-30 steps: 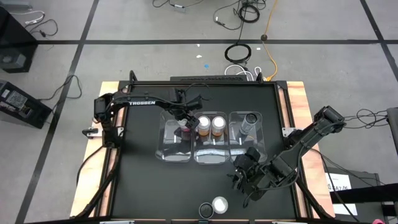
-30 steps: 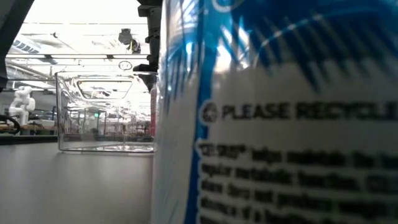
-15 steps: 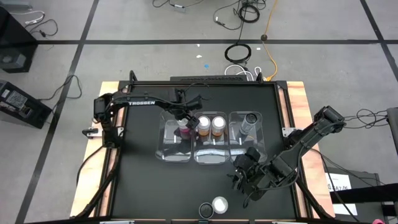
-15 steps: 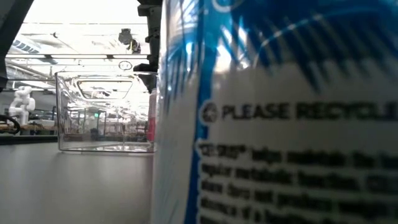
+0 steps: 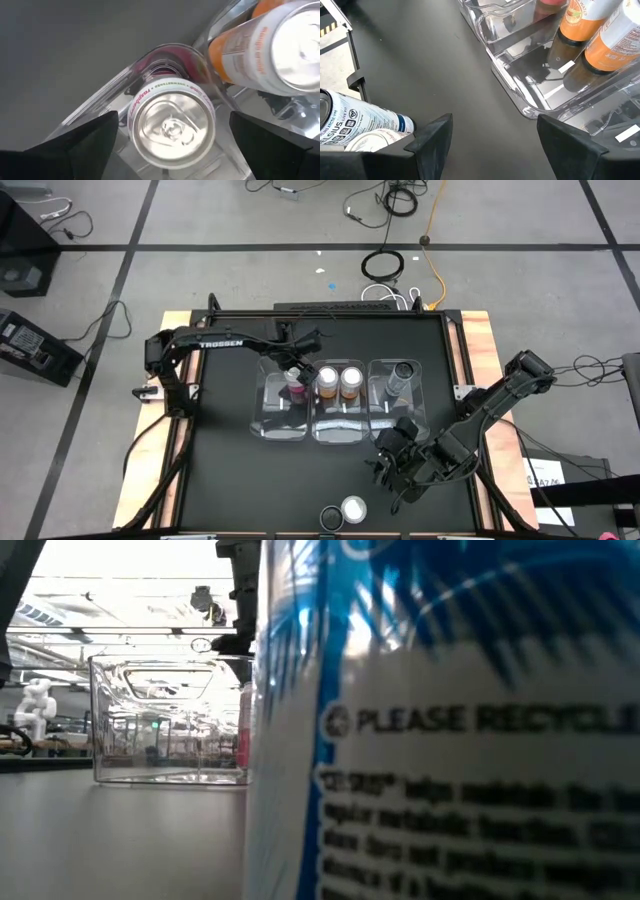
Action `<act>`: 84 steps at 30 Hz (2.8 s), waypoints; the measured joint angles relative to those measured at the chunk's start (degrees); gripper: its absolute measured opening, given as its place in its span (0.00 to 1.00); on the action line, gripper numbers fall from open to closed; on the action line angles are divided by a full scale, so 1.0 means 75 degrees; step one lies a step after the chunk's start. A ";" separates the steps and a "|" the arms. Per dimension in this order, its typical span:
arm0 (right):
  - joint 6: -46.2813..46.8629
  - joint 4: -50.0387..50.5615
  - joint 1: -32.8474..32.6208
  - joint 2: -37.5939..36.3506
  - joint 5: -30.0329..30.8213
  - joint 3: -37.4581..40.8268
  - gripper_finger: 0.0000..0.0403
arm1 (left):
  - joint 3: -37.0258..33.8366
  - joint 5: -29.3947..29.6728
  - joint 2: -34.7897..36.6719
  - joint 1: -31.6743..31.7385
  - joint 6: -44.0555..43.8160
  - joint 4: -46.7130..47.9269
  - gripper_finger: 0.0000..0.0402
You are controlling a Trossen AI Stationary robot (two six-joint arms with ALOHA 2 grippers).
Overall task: Sort soda cans
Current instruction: Put the white blue soda can into the right transparent bin
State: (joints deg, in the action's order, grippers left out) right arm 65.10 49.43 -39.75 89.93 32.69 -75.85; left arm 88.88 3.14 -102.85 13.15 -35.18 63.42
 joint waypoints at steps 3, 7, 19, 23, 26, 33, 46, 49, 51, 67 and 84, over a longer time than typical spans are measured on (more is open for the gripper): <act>0.0003 0.0000 0.0000 -0.0001 0.0000 0.0000 0.70 | 0.0052 0.0006 0.0194 0.0000 0.0006 0.0095 0.97; 0.0012 0.0000 0.0000 -0.0003 0.0003 0.0000 0.70 | 0.0143 0.0012 0.0611 -0.0006 -0.0004 0.0098 0.97; -0.0176 0.0004 0.0000 0.0000 0.0006 0.0000 0.70 | 0.0140 -0.0036 0.2547 -0.1300 -0.0205 0.1021 0.97; -0.0234 -0.0103 0.0000 0.0000 0.0009 0.0000 0.70 | 0.0074 0.0415 0.3184 -0.2471 -0.0672 0.1026 0.97; -0.0419 -0.0368 0.0023 0.0000 0.0009 0.0000 0.70 | -0.0104 0.1083 0.3517 -0.3526 -0.1197 0.1040 0.97; -0.1562 -0.2043 0.0219 0.0000 0.0026 0.0000 0.70 | -0.0816 0.1929 0.3693 -0.5876 -0.2518 0.1216 0.97; -0.4839 -0.2282 0.0510 0.0809 -0.0606 -0.2614 0.70 | -0.2506 0.2189 0.3682 -0.8786 -0.3732 0.0002 0.97; -0.5112 -0.1085 0.0551 0.1679 -0.1051 -0.4094 0.70 | -0.2640 0.2177 0.3664 -0.8930 -0.3638 0.0047 0.97; -0.5027 -0.0010 0.0581 0.2293 -0.1469 -0.5104 0.70 | -0.2706 0.2157 0.3664 -0.8935 -0.3610 0.0129 0.97; -0.3382 0.1838 0.0653 0.4546 -0.3409 -0.7773 0.70 | -0.2795 0.2448 0.3661 -0.8915 -0.3207 0.0002 0.97; -0.3208 0.2209 0.0362 0.5170 -0.3386 -0.7770 0.70 | -0.2795 0.2580 0.3661 -0.8921 -0.3186 0.0006 0.97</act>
State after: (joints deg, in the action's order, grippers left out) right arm 41.04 65.99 -37.03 128.70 7.29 -134.13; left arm 67.92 22.49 -75.40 -53.76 -59.08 63.46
